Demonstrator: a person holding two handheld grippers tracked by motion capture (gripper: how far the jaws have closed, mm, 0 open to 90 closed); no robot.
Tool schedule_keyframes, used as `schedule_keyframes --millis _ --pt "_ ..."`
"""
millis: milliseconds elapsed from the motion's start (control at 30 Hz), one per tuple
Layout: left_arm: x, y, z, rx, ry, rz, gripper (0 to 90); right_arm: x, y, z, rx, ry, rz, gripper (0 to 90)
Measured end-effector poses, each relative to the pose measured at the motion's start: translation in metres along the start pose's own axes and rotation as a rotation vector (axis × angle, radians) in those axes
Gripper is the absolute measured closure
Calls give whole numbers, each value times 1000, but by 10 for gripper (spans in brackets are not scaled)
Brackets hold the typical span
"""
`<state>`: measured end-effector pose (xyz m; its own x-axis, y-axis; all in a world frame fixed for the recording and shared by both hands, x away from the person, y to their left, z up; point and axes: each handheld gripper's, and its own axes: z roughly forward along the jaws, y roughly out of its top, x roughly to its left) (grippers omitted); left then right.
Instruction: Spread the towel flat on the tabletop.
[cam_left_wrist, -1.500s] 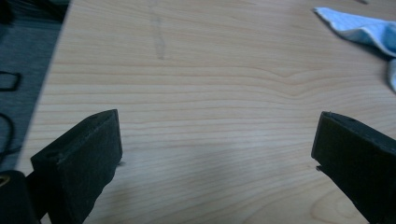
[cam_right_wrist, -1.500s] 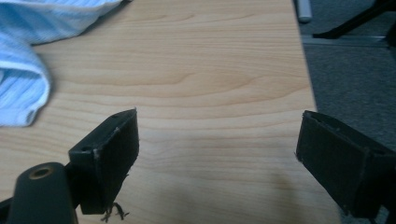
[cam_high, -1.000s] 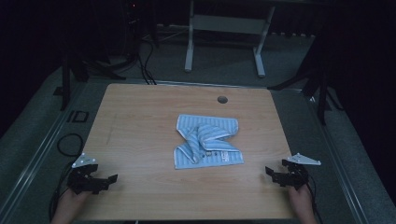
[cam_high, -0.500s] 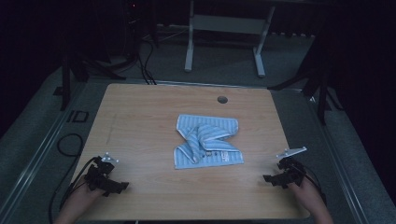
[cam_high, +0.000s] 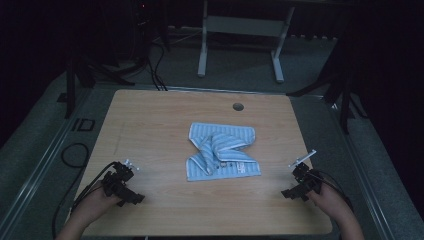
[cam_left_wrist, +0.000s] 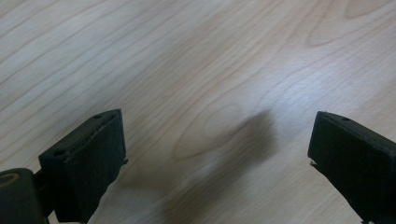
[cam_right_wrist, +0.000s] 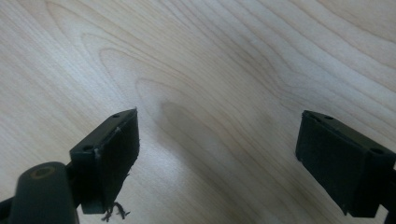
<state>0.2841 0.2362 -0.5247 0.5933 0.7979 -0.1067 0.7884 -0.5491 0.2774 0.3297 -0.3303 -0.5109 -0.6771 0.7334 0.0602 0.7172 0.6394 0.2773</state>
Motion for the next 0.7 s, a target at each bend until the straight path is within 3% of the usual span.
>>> schedule_keyframes --millis 267,467,600,700 --pt "-21 30 9 23 -16 82 41 5 14 -2 20 3 -24 130" --pt "-36 50 16 17 -28 118 56 8 23 1 27 -4 -35 139" --pt "-43 58 18 11 -22 138 141 12 29 3 47 -24 -67 149" --pt "-52 70 19 3 -29 164 150 14 38 4 43 -30 -111 215"
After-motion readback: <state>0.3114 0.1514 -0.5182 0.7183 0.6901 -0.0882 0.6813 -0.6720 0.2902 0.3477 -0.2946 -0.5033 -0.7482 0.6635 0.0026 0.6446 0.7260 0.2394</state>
